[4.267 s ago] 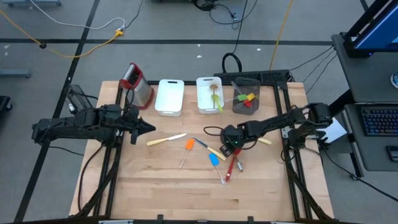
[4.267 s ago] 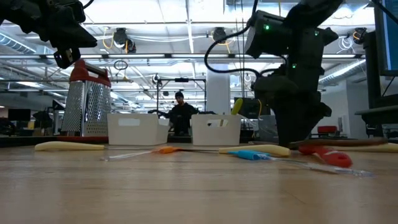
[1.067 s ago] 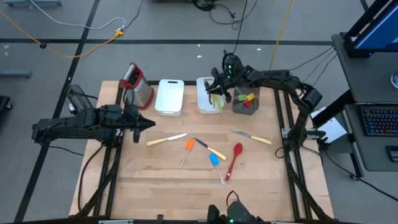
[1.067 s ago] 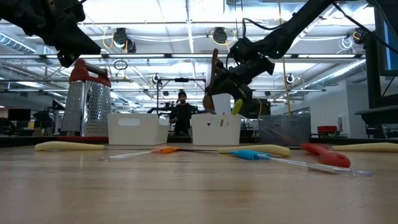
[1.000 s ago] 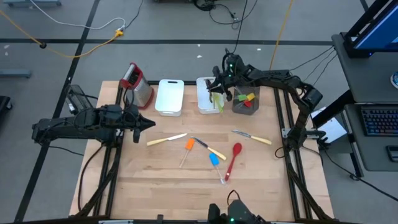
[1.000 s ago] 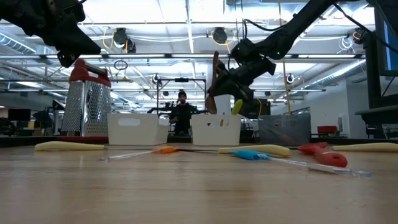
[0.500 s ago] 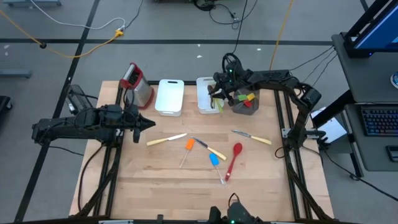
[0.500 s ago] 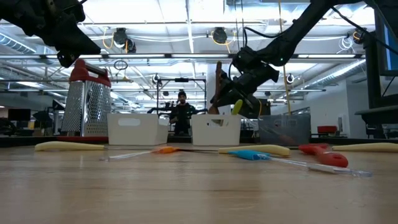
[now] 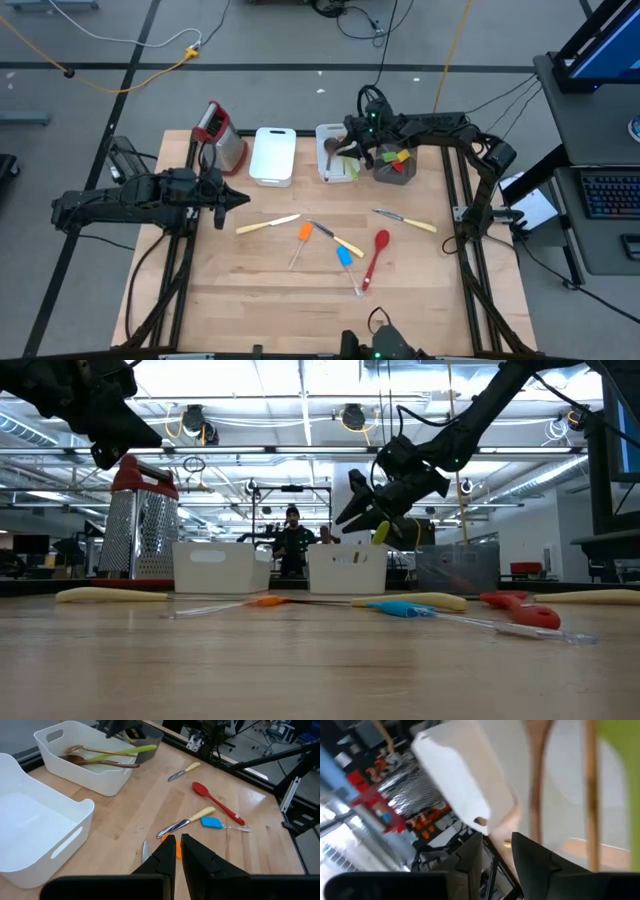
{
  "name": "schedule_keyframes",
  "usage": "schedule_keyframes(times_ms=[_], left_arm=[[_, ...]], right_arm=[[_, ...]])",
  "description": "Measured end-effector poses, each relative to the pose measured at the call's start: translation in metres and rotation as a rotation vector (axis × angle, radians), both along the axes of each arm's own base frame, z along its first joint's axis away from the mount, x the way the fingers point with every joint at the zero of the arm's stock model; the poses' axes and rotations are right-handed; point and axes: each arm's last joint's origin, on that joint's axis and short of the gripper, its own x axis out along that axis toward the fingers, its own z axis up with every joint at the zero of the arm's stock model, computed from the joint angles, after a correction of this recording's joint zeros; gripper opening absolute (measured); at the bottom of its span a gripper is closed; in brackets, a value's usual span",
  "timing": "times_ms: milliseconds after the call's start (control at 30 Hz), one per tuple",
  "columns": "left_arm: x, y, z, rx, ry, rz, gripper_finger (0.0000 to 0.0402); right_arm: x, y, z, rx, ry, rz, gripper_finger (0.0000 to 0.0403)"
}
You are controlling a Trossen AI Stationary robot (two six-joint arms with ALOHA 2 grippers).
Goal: Pick & Place Kitchen Items
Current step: Put the red serving spoon into the right white bin
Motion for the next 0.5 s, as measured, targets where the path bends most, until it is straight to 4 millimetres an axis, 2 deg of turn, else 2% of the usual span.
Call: schedule_keyframes(times_ms=[133, 200, 367, 500], left_arm=[[0.000, 0.000, 0.000, -0.001, 0.004, -0.001, 0.0033], [-0.001, 0.000, -0.001, -0.005, 0.014, -0.008, 0.0033], [-0.003, -0.001, -0.006, -0.022, 0.062, -0.004, 0.0033], [-0.003, -0.001, -0.007, -0.024, 0.082, -0.004, 0.0033]], right_arm=[[0.001, 0.001, 0.013, -0.093, -0.098, 0.091, 0.0093], [0.003, 0.011, 0.024, -0.156, -0.149, 0.181, 0.0090], [0.015, 0.056, 0.055, -0.323, -0.209, 0.347, 0.0072], [0.016, 0.105, 0.073, -0.425, -0.125, 0.427, 0.0043]])
